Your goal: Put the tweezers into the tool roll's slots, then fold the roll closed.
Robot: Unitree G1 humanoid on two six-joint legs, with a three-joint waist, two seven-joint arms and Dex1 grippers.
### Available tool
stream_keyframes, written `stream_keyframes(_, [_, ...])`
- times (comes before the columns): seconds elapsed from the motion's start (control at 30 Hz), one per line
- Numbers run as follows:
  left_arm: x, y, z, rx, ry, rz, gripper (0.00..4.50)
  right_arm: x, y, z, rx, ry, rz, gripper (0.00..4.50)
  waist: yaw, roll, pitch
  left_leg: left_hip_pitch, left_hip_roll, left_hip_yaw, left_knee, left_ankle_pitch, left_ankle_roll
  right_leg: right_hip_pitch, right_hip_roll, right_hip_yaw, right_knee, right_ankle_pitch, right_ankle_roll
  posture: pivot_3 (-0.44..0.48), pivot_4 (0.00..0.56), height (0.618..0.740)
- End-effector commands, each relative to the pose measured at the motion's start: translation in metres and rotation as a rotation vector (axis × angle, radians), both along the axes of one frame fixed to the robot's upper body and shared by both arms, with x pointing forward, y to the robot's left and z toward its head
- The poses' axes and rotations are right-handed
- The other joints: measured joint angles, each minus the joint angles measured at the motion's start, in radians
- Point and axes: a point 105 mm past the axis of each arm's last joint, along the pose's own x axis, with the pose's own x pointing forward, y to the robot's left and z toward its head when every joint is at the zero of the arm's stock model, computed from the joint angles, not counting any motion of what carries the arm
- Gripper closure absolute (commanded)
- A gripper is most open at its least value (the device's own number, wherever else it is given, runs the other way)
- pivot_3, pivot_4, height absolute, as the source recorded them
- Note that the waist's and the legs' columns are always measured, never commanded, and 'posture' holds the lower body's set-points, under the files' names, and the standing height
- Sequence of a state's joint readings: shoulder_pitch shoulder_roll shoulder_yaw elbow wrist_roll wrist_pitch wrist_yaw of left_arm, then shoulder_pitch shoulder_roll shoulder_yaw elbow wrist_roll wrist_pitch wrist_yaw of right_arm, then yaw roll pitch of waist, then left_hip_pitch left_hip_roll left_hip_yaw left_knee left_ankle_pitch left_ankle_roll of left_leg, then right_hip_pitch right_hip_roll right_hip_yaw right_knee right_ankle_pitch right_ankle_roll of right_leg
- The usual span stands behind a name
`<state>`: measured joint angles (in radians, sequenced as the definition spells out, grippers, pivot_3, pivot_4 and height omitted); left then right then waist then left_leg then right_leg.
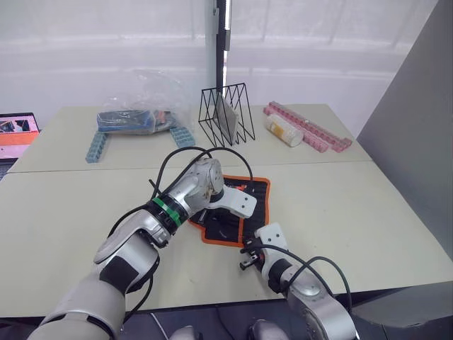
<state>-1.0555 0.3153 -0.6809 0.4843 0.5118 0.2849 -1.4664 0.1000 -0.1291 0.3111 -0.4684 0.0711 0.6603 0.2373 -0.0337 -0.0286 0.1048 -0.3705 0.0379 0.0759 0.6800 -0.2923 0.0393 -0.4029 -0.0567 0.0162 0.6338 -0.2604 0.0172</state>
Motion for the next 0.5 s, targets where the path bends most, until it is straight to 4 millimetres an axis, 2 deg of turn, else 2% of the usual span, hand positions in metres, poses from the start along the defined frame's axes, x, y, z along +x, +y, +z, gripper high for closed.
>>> stream_keyframes(0.03, [-0.010,-0.022,0.005,-0.115,0.007,-0.065,4.47,-0.023,0.008,-0.045,-0.040,0.208,0.047,4.50,0.004,0.000,0.000,0.000,0.000,0.000,0.000,0.000,0.000,0.000,0.000,0.000,0.000,0.000,0.000,0.000,0.150,0.737])
stream_keyframes(0.33, [-0.008,-0.020,0.008,-0.177,-0.006,-0.050,4.47,-0.023,0.007,-0.045,-0.044,0.208,0.051,4.50,0.013,-0.001,-0.001,0.001,-0.001,0.000,0.001,0.000,0.000,0.001,-0.001,0.000,0.000,0.000,0.000,0.000,0.150,0.737])
stream_keyframes(0.5, [-0.004,-0.013,0.024,-0.207,-0.030,-0.033,2.87,-0.022,0.007,-0.045,-0.050,0.205,0.058,4.50,0.011,-0.001,-0.001,0.000,-0.001,0.000,0.001,0.000,0.000,0.000,0.000,0.001,0.000,0.000,0.000,0.000,0.150,0.737])
